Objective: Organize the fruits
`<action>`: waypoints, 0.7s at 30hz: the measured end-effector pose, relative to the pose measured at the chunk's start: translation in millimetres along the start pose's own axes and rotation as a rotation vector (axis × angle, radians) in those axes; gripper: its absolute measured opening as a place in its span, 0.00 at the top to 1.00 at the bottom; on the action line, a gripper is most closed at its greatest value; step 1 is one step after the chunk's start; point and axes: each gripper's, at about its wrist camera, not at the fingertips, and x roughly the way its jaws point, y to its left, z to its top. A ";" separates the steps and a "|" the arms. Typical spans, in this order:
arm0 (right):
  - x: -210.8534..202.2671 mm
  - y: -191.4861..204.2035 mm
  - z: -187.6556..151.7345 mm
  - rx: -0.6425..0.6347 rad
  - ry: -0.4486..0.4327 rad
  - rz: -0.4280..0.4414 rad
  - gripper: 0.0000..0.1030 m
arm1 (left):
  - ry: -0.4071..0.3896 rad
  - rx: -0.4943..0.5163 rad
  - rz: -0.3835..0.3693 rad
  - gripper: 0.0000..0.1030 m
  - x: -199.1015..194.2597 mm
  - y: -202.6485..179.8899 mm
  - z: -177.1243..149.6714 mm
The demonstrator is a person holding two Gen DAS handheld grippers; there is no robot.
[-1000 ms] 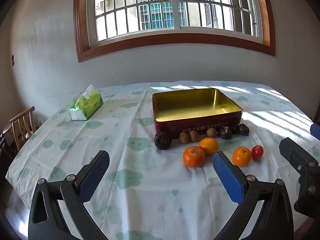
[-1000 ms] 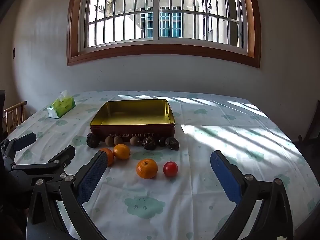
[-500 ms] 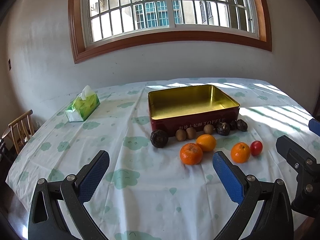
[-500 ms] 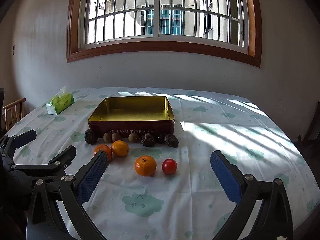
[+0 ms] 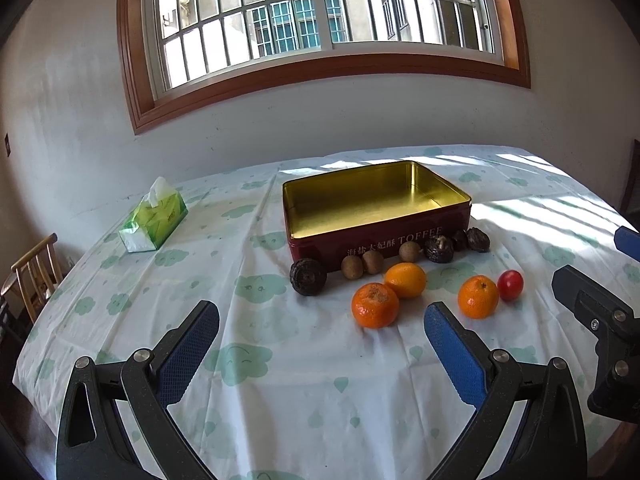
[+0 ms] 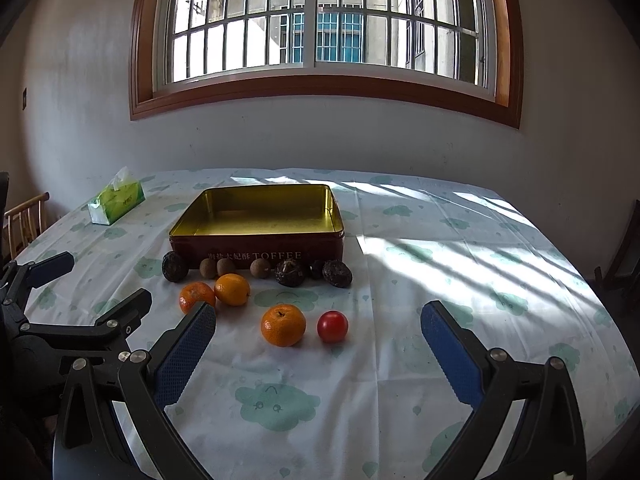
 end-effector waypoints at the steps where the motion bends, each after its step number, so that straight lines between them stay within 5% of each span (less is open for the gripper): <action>1: 1.2 -3.1 -1.2 0.005 0.005 -0.003 0.01 | 0.003 0.005 -0.011 0.02 1.5 0.0 1.1; 12: 14.0 -34.1 -12.6 0.060 0.046 -0.035 0.01 | 0.124 0.043 -0.125 0.35 53.6 -4.6 13.3; 21: 21.7 -42.4 -13.6 0.079 0.061 -0.034 0.01 | 0.205 0.109 -0.182 0.37 95.4 -13.4 12.5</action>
